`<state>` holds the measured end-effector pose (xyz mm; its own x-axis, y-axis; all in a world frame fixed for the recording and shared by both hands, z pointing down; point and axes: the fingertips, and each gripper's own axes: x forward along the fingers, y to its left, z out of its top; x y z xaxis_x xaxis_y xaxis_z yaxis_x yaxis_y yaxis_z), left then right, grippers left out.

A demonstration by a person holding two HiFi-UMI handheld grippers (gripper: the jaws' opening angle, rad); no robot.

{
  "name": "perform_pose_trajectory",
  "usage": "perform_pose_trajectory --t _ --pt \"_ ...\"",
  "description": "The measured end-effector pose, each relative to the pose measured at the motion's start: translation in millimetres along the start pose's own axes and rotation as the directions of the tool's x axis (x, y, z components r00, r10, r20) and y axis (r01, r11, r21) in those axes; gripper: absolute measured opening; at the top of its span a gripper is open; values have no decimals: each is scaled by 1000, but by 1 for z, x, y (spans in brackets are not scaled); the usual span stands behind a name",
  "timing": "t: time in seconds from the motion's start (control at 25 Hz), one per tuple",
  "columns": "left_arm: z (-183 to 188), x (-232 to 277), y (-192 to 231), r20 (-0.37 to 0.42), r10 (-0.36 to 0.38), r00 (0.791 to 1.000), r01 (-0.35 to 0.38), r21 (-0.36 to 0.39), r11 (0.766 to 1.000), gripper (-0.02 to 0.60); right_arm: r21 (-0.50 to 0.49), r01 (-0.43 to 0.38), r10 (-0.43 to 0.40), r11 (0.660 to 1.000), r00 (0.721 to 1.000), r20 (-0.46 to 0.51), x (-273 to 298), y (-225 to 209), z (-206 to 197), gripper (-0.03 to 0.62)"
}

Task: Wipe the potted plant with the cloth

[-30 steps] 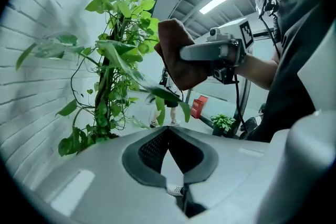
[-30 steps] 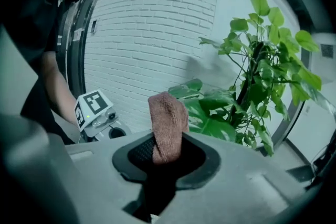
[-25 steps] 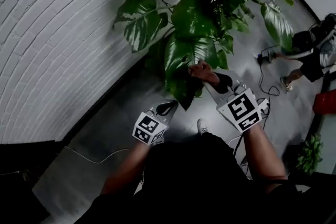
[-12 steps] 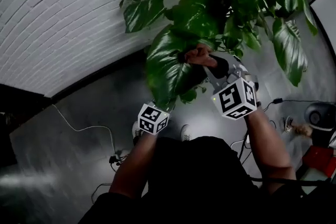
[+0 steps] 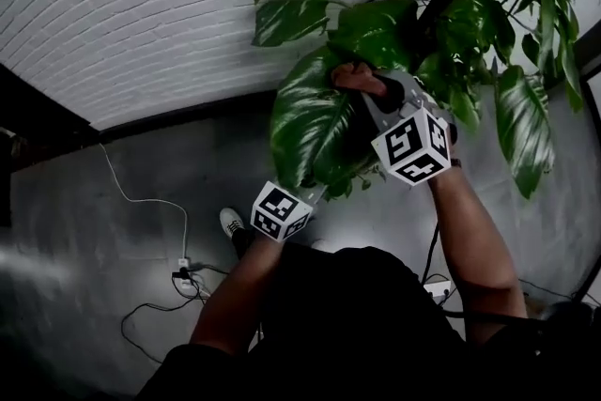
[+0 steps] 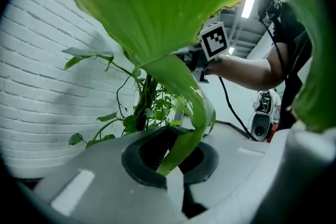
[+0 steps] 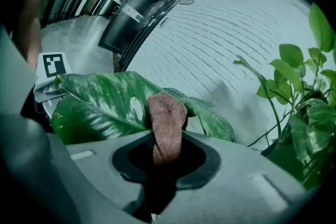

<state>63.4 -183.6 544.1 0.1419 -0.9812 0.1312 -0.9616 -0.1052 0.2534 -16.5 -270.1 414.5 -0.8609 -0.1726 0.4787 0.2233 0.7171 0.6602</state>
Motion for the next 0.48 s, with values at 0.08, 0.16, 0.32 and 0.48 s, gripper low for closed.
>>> perform_pose_trajectory --t 0.08,0.16,0.32,0.48 --pt "8 -1 -5 24 0 1000 0 3 1000 17 20 -29 28 999 1000 12 2 1 -4 69" --pt "15 -2 -14 46 -12 999 12 3 1000 15 45 -61 60 997 998 32 1 7 -8 69" --pt "25 -3 -31 58 -33 998 31 28 999 16 130 -114 106 985 992 67 -1 22 -16 69" --pt "27 -3 -36 38 -38 999 36 55 998 16 177 -136 123 975 989 87 -5 38 -17 69"
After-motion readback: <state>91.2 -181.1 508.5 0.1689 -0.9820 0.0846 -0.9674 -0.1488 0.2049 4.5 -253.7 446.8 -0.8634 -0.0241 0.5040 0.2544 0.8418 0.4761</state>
